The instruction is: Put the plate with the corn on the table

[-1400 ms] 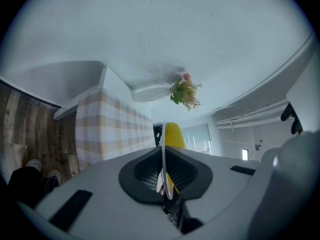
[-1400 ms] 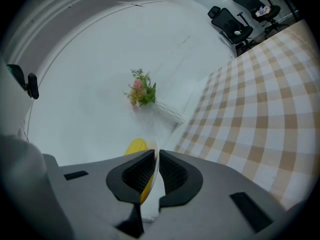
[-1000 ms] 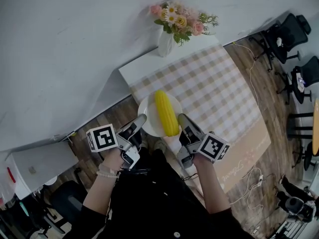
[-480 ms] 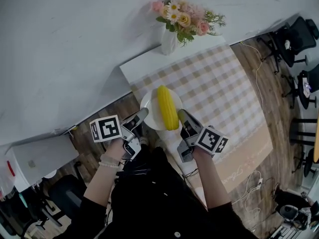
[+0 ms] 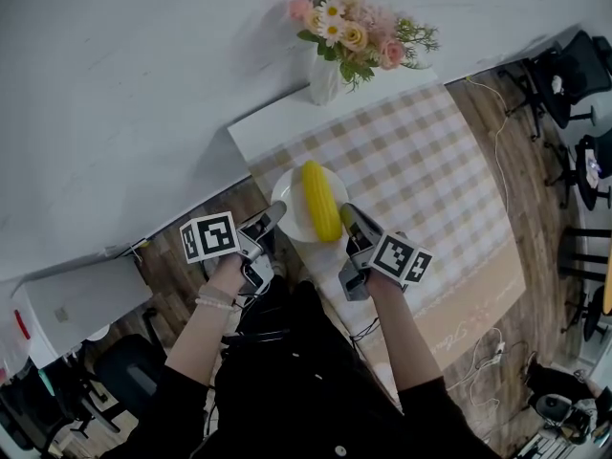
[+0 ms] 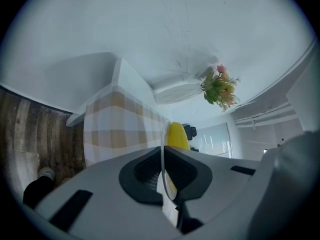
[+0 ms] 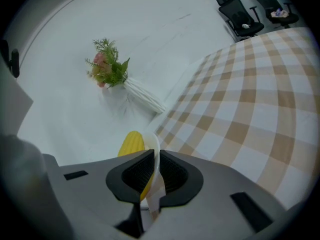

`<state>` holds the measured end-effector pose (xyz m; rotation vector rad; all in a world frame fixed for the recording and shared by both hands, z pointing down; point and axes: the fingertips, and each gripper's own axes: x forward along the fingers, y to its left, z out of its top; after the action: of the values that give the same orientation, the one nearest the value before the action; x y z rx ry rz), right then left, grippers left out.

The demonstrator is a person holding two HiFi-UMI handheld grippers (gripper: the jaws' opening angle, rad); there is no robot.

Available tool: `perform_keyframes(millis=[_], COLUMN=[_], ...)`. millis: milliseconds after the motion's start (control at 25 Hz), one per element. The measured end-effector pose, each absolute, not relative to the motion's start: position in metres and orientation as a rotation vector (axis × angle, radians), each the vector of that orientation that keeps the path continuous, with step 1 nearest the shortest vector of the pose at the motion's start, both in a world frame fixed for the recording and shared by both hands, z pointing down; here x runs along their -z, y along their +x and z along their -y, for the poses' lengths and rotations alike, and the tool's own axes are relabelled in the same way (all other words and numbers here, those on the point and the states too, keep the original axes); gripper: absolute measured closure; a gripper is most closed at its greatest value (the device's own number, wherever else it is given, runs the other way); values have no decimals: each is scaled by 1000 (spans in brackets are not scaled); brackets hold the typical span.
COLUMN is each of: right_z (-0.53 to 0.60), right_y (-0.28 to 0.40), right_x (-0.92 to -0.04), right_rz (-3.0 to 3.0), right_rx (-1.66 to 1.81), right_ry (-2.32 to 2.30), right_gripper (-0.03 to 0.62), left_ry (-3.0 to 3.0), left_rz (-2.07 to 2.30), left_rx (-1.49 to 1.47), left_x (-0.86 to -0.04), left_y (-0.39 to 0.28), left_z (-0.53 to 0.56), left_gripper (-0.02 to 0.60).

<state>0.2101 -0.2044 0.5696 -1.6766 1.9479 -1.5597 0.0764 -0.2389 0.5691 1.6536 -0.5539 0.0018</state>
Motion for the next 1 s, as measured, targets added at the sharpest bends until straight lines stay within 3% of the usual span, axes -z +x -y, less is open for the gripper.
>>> perform_keyframes(millis=[1000], right_z=[229], right_y=[213], right_x=[-613], right_rz=[-2086], right_rx=[1580], right_ry=[-1891], right_gripper=[528], left_ry=[1733], left_rz=[652], left_rx=[-228], left_x=[-619], left_y=[80], left_z=[265], left_gripper=[541])
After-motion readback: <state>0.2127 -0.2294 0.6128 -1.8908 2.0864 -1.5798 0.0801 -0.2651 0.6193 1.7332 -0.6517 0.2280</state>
